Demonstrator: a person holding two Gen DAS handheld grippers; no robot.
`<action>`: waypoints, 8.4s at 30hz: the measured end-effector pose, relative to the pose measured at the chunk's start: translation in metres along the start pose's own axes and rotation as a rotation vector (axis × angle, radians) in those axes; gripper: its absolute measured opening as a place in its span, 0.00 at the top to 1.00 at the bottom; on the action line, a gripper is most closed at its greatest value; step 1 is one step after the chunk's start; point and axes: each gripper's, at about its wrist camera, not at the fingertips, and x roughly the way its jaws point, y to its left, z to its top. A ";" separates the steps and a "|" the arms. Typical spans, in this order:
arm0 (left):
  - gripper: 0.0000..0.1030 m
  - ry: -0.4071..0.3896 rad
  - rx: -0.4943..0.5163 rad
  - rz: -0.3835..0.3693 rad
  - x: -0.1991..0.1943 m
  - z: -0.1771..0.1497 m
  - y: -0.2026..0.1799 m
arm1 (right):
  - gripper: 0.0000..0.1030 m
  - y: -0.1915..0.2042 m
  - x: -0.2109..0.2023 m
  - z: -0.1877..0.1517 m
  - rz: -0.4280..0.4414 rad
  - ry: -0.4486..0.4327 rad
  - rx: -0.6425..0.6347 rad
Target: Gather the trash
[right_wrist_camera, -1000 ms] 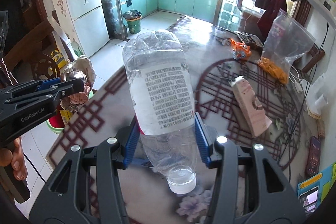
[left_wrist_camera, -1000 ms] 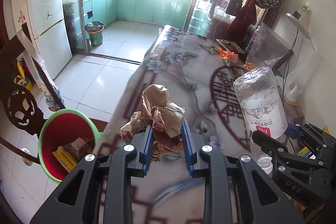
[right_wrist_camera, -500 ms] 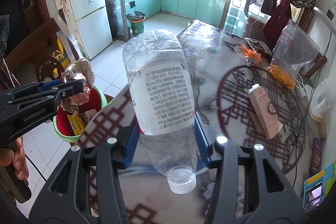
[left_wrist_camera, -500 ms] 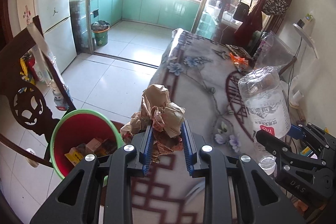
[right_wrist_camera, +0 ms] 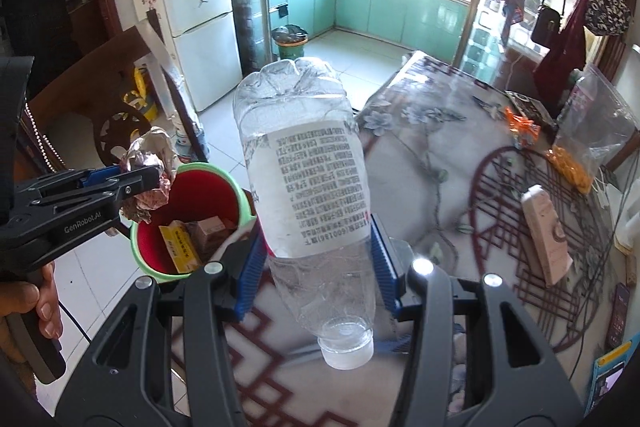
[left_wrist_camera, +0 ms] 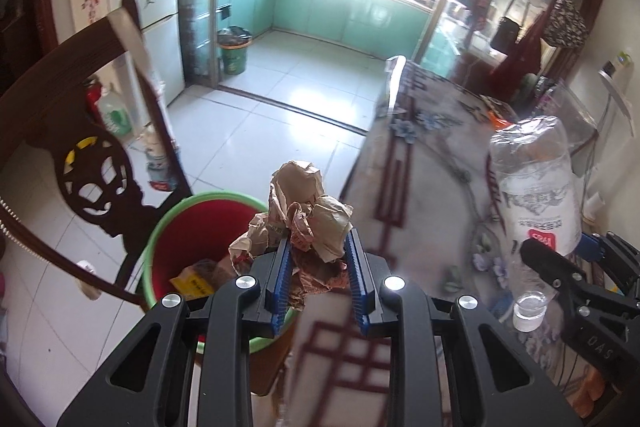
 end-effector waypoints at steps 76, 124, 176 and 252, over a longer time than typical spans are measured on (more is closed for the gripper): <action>0.34 0.147 -0.101 0.026 0.060 0.000 0.070 | 0.35 0.030 0.073 0.024 0.194 0.087 0.028; 0.13 0.099 0.359 -0.058 0.358 0.170 -0.530 | 0.62 -0.452 0.041 -0.124 0.128 0.094 0.512; 0.54 -0.022 0.148 -0.183 0.027 -0.002 -0.182 | 0.61 -0.173 -0.016 -0.036 -0.061 0.024 0.253; 0.54 0.122 -0.212 0.165 0.069 -0.017 0.122 | 0.61 0.122 0.105 0.036 0.245 0.195 -0.113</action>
